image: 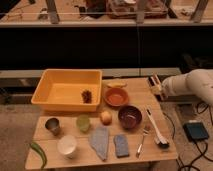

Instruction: Place eraser in plastic cup

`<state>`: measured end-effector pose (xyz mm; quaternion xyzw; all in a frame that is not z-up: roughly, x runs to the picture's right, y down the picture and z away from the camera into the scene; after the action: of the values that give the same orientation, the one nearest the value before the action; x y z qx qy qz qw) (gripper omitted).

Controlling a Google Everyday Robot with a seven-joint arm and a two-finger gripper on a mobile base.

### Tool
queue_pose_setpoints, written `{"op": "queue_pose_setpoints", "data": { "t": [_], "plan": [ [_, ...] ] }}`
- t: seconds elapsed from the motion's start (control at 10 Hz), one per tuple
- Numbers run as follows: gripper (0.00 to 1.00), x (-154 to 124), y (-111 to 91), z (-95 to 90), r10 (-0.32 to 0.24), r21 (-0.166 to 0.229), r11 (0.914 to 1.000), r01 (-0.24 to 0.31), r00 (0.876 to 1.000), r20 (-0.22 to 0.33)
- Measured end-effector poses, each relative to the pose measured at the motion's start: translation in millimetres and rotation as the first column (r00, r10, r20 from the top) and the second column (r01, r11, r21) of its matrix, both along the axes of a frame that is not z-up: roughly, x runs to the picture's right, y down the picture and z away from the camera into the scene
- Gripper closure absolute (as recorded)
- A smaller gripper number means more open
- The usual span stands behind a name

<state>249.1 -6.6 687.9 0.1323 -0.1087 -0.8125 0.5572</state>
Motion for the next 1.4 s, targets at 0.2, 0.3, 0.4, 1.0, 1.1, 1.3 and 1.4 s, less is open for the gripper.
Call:
{"op": "queue_pose_setpoints", "data": {
  "t": [0.2, 0.3, 0.4, 1.0, 1.1, 1.3, 1.4],
  "plan": [
    [1.00, -36.8, -10.0, -65.6, -0.110, 0.143, 0.9842, 0.104, 0.993, 0.034],
    [1.00, -51.4, -13.8, -91.9, -0.159, 0.202, 0.9683, 0.146, 0.986, 0.047],
    [1.00, -71.9, -18.8, -122.1, -0.225, 0.273, 0.9408, 0.201, 0.972, 0.061],
    [1.00, -147.5, -25.4, -190.5, -0.419, 0.430, 0.8333, 0.348, 0.904, 0.082],
    [1.00, -145.4, -25.5, -190.2, -0.439, 0.426, 0.8258, 0.370, 0.896, 0.073],
    [1.00, -154.6, -24.7, -183.9, -0.593, 0.409, 0.7514, 0.518, 0.801, 0.076],
    [1.00, -162.1, -20.9, -177.7, -0.699, 0.408, 0.6759, 0.614, 0.709, 0.093]
  ]
}}
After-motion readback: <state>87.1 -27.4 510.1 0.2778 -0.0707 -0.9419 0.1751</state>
